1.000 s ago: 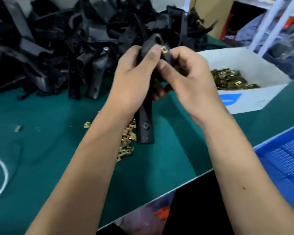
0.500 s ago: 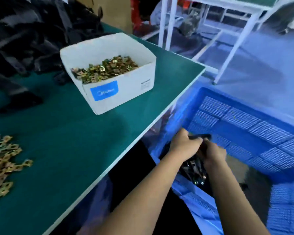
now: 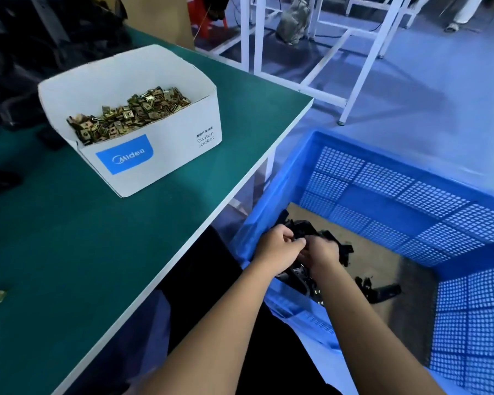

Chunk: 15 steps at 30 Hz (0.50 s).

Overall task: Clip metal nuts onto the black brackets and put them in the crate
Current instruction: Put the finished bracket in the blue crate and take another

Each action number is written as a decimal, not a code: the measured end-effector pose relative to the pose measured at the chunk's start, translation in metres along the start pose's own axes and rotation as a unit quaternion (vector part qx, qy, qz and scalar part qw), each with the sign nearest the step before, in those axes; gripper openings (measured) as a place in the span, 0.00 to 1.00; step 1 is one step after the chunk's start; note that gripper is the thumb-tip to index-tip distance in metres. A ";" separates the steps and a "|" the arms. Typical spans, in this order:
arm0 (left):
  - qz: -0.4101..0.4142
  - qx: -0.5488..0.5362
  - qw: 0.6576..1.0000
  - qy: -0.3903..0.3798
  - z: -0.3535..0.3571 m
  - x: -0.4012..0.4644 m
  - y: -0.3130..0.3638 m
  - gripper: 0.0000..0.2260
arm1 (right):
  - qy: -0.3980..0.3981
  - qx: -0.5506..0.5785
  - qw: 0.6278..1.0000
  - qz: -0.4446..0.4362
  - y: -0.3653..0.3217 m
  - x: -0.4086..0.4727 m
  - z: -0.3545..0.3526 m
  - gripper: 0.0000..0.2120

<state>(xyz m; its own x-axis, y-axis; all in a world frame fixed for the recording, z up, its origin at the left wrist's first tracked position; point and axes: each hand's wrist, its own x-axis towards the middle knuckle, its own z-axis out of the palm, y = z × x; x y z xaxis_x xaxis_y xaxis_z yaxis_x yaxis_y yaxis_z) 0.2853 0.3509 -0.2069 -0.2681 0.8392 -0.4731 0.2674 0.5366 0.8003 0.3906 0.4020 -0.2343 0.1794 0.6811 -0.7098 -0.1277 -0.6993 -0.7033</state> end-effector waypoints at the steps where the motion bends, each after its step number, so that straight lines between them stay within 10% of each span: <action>1: 0.021 0.012 1.000 0.016 -0.004 -0.003 0.005 0.10 | 0.006 -0.020 0.999 -0.035 -0.011 -0.008 0.005 0.07; 15: 0.410 -0.119 0.872 0.240 -0.147 -0.115 0.134 0.04 | 0.044 -0.123 0.855 -0.501 -0.144 -0.203 0.074 0.07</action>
<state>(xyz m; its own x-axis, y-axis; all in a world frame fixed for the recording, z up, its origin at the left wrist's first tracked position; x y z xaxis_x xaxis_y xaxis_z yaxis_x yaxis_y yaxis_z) 0.2162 0.3137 0.0089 -0.4485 0.7688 0.4558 0.3665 -0.3070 0.8783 0.3003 0.3806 0.0086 0.1522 0.9540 0.2584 0.3412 0.1947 -0.9196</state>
